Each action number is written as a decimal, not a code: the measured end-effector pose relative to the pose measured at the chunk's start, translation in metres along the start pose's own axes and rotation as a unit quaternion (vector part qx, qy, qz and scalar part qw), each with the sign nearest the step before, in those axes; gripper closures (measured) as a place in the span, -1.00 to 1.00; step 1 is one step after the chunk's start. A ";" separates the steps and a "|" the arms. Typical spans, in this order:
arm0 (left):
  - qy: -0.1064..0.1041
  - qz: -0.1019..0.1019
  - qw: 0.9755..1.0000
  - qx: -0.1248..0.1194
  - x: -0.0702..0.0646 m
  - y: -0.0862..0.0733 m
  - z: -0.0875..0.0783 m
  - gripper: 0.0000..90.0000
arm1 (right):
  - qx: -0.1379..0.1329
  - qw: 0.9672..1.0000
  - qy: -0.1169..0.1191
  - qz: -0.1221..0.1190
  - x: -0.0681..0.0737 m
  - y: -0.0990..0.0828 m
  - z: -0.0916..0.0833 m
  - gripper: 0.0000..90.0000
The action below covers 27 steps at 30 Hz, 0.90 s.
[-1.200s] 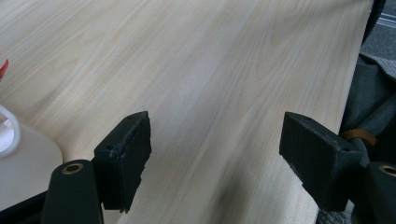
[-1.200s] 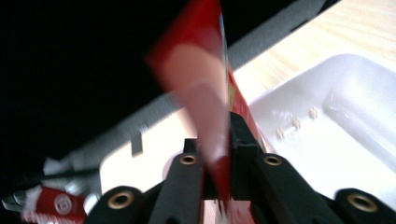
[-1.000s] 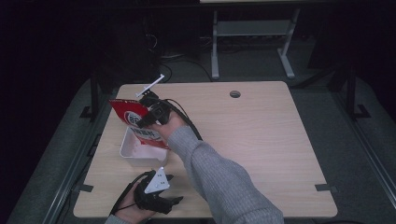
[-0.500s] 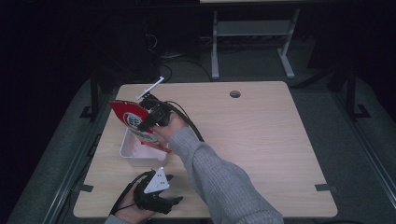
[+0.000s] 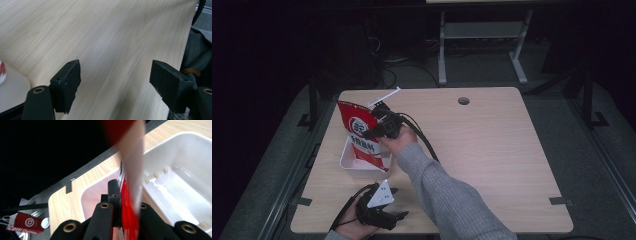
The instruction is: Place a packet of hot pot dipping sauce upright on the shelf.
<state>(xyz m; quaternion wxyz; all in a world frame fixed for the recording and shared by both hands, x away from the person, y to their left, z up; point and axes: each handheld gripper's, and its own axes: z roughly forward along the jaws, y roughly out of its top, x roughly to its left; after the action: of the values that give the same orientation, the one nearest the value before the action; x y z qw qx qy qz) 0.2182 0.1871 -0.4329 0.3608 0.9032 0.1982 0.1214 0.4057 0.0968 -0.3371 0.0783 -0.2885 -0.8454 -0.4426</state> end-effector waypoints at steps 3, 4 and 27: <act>-0.001 0.000 1.000 0.000 0.000 0.000 0.000 -0.46 | -0.010 1.000 0.000 -0.003 -0.002 -0.005 0.000 0.99; -0.001 0.001 1.000 0.000 0.000 0.000 0.000 -0.46 | -0.011 1.000 -0.002 -0.009 -0.001 -0.006 0.000 0.98; -0.003 0.002 1.000 0.000 -0.001 0.000 0.001 -0.46 | -0.043 0.995 -0.049 -0.077 0.010 -0.022 -0.004 0.98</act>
<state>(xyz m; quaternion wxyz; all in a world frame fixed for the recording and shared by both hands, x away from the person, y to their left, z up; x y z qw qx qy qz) 0.2179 0.1857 -0.4339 0.3611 0.9039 0.1959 0.1195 0.3846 0.0882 -0.3458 -0.0102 -0.2471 -0.8479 -0.4689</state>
